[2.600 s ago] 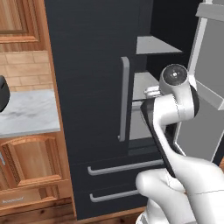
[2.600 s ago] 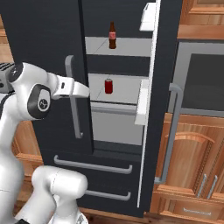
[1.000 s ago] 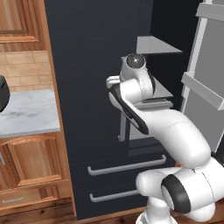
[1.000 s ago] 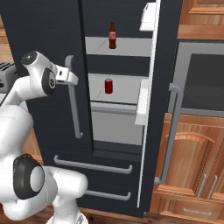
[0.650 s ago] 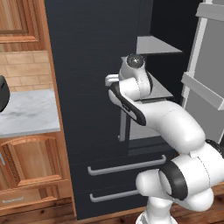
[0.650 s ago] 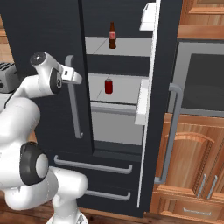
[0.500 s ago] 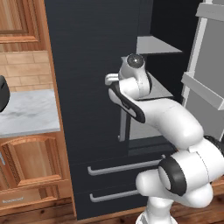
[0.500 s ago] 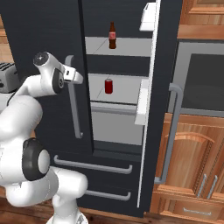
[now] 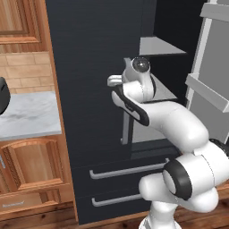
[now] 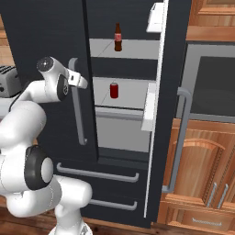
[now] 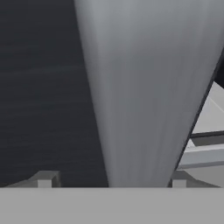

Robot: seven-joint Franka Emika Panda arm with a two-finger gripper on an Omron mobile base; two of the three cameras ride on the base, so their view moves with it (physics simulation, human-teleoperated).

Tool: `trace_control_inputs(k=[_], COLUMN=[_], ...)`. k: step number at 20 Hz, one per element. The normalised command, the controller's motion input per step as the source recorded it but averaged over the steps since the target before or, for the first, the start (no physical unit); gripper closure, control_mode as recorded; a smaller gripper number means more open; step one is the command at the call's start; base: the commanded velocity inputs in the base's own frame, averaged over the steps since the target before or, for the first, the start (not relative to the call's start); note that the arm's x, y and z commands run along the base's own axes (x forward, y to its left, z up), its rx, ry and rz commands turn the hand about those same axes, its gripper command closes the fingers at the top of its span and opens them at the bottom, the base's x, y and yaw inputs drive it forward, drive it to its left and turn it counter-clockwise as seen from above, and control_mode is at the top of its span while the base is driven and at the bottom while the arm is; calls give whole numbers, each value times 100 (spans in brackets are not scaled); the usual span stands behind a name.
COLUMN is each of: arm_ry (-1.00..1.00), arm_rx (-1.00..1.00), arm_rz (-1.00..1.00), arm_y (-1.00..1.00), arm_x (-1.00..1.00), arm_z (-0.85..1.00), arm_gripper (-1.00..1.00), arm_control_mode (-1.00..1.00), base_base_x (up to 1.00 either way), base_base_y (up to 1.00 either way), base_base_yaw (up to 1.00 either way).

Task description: Open the fridge, grab two sodas, and place both sodas inside the bowl with ice on the dining counter.

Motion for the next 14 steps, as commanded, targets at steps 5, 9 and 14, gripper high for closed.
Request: trace_control_inputs(k=[5, 9, 14], arm_ry=[0, -3, -3], arm_rx=[1, 1, 0], arm_rz=[7, 13, 15], arm_y=[0, 15, 60], arm_x=[21, -24, -73], arm_z=[-10, 0, -2], arm_gripper=[100, 100, 100], arm_control_mode=[-100, -100, -100], base_base_x=[0, 0, 0], base_base_y=[0, 0, 0], base_base_yaw=[0, 0, 0])
